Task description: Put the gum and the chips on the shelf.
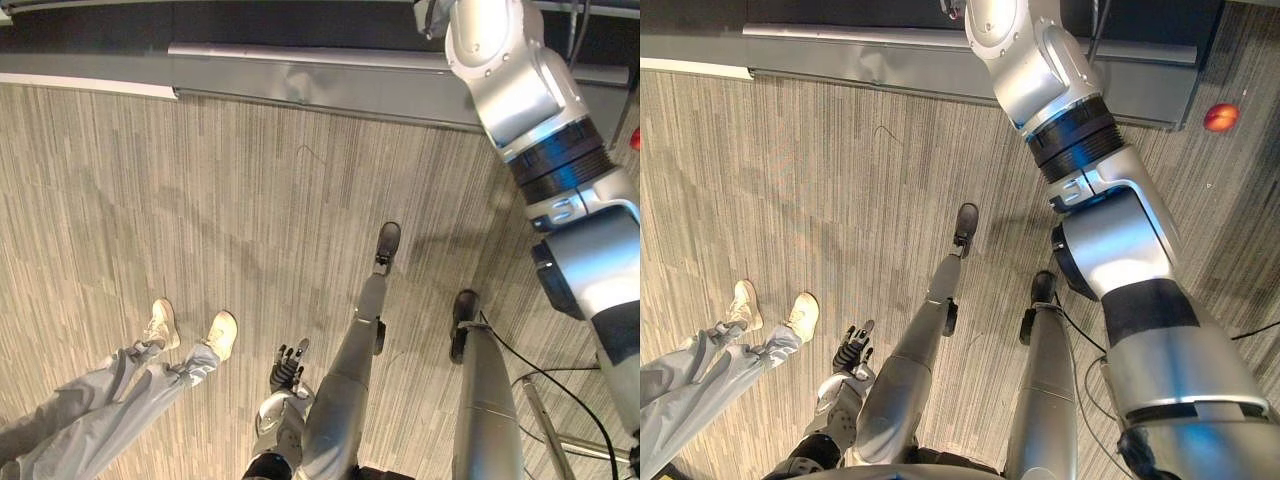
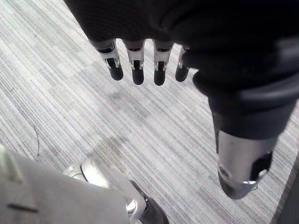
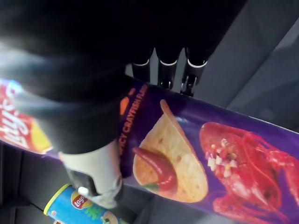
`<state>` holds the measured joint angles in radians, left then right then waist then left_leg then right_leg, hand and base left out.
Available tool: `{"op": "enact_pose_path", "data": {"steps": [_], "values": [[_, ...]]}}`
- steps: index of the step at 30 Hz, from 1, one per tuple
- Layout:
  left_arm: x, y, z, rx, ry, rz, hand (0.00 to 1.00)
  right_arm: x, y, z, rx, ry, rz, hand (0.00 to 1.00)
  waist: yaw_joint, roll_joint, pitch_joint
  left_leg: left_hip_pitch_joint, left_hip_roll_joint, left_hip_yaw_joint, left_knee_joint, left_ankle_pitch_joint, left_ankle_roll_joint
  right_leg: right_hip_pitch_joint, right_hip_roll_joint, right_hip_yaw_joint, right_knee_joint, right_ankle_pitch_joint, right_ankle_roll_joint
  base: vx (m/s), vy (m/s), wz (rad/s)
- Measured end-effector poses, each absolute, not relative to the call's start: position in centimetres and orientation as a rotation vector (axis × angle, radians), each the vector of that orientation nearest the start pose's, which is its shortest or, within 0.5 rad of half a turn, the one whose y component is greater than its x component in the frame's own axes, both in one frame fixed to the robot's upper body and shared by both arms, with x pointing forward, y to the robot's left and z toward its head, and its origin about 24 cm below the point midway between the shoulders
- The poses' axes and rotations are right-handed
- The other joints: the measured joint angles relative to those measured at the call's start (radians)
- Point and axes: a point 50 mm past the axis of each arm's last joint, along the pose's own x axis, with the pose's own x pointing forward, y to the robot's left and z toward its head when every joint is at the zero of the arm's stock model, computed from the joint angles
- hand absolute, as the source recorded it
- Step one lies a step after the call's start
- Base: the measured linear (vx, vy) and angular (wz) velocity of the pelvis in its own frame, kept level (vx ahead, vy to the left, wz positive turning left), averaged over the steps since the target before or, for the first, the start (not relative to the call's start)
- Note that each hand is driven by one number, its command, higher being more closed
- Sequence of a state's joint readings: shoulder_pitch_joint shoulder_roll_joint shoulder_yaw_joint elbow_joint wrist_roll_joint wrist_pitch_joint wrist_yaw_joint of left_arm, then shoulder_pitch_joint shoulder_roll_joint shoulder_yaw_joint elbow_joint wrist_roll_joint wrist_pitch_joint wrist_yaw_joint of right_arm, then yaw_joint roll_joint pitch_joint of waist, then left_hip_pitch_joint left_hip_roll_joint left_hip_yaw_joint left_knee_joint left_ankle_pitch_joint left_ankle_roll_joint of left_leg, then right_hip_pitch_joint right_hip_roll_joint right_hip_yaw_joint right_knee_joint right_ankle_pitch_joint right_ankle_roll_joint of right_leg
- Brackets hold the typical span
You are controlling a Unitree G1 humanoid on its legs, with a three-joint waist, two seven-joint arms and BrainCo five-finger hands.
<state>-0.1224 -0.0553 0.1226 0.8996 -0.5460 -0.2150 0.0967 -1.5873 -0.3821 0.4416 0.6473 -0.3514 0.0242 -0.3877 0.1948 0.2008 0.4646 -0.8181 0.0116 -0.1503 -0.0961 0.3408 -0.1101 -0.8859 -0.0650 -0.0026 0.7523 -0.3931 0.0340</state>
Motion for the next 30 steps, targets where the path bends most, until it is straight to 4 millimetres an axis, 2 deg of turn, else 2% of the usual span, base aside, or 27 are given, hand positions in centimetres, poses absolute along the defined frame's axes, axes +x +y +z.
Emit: {"op": "enact_pose_path", "data": {"steps": [16,23,24,30], "values": [[20.7,15.7,-10.9,-0.545,0.589,0.427,0.00,35.1,-7.3,42.5,-0.635,-1.051,-0.249,1.00,-0.001,0.000,0.000,0.000,0.001,0.006,0.000,0.000,0.000,0.001,-0.001,0.003,-0.006,0.000,0.000,0.03,-0.042,-0.01],[20.7,15.7,-10.9,-0.544,0.589,0.428,0.00,35.2,-7.3,42.3,-0.629,-1.054,-0.253,1.00,-0.001,0.000,0.000,0.001,0.002,0.006,0.000,0.001,-0.001,0.002,0.000,0.003,-0.007,0.000,0.000,0.00,0.000,0.00],[20.7,15.7,-10.9,-0.544,0.590,0.428,0.00,35.2,-7.3,42.2,-0.628,-1.053,-0.253,0.00,-0.001,0.000,0.000,0.001,0.002,0.006,0.000,0.001,-0.001,0.002,0.000,0.003,-0.007,0.000,0.000,0.00,0.000,0.00],[20.6,15.7,-10.9,-0.544,0.591,0.431,0.00,36.2,-7.8,40.4,-0.645,-0.985,-0.256,0.00,-0.002,-0.006,-0.003,0.002,0.002,0.005,0.000,0.001,-0.001,0.007,0.000,0.002,-0.016,0.001,0.000,0.00,0.000,0.00]]}}
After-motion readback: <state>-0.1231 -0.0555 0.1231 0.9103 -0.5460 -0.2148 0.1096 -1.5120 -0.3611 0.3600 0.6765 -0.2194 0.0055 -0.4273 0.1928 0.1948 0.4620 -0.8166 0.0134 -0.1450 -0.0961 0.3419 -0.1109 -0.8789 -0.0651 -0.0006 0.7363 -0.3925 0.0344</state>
